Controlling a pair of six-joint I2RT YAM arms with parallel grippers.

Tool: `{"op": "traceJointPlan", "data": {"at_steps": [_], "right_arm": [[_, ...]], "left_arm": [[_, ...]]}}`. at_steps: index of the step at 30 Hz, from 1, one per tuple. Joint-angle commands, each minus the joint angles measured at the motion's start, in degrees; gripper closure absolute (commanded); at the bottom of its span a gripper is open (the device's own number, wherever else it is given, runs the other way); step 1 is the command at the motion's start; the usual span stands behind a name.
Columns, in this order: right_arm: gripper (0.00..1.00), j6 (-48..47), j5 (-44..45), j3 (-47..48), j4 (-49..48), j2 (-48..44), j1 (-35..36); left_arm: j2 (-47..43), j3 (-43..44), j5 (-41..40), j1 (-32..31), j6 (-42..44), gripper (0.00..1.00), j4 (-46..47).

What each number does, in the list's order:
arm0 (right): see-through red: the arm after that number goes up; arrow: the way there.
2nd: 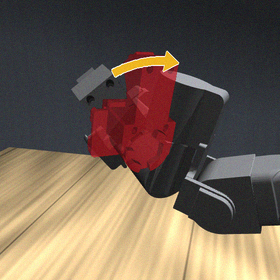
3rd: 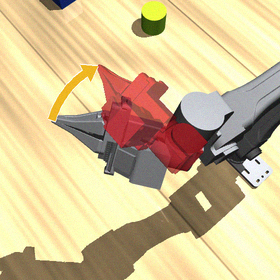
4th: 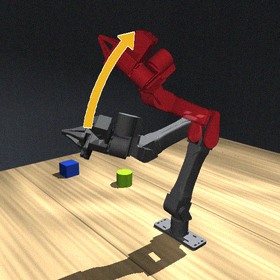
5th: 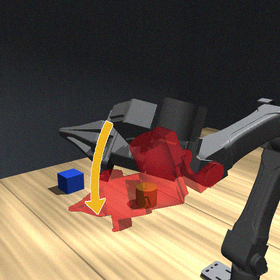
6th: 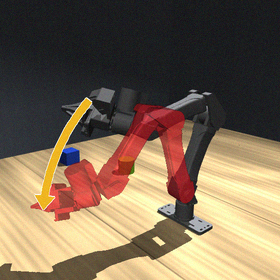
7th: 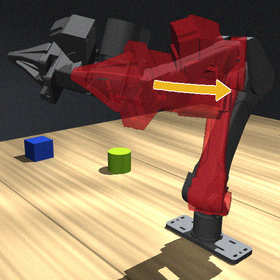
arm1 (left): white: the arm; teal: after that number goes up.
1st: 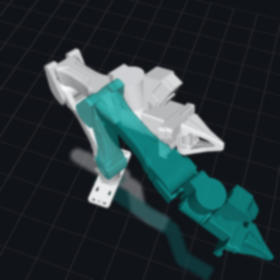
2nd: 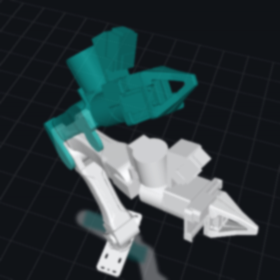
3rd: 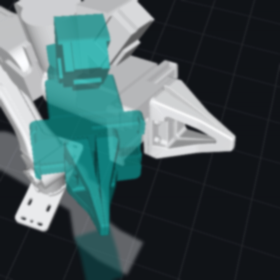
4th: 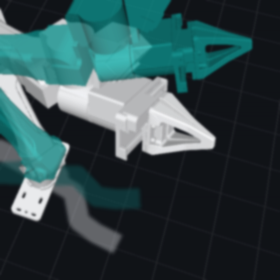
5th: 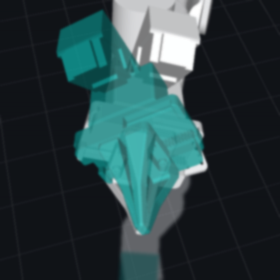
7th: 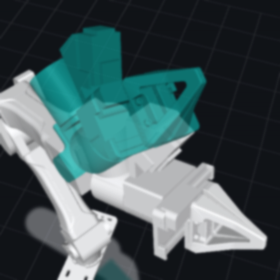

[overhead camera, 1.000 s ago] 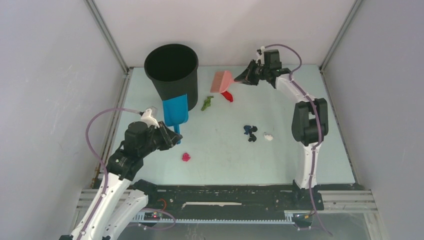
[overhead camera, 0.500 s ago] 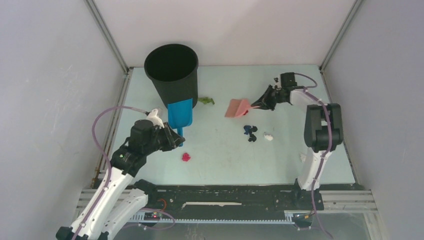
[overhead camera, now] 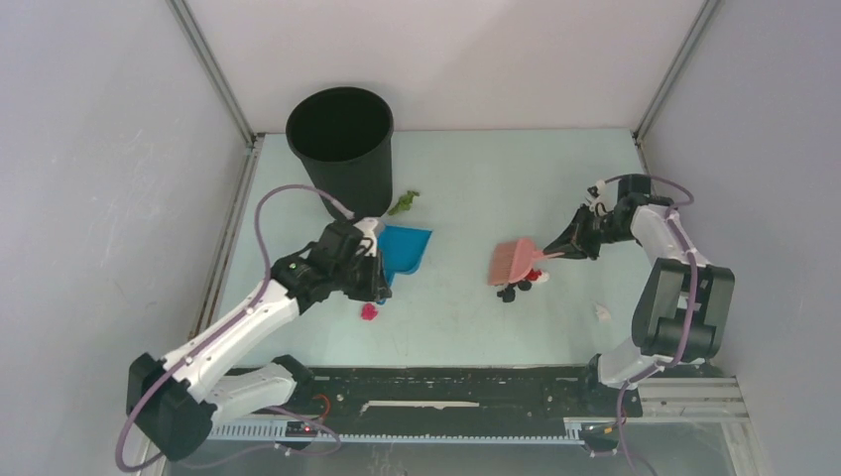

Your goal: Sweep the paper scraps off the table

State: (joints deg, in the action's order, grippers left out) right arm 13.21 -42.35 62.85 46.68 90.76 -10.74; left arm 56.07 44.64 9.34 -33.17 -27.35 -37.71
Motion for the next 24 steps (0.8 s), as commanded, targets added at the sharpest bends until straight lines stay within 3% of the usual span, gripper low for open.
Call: {"op": "traceJointPlan", "data": {"at_steps": [1,7,13,19,24], "right_arm": [[1.00,-11.7,-8.3,5.0,10.6,-4.7,-4.1],[1.00,-19.2,-2.6,17.4,13.6,-7.6,-9.2],[1.00,-27.2,12.9,25.6,13.6,-8.8,-7.6],[1.00,-37.2,36.3,27.0,10.9,-10.4,1.8],[1.00,-39.5,47.7,26.9,11.4,-9.2,9.0]], "left_arm": [[7.4,7.3,-3.1,-6.0,7.3,0.99,-4.1],[16.7,15.6,-5.7,-13.6,13.7,0.98,-13.0],[24.4,20.5,-7.7,-18.8,17.0,0.97,-19.3],[31.8,26.9,-10.0,-23.2,19.8,0.98,-23.9],[36.6,33.1,-11.3,-24.0,22.8,0.98,-26.7]]}}
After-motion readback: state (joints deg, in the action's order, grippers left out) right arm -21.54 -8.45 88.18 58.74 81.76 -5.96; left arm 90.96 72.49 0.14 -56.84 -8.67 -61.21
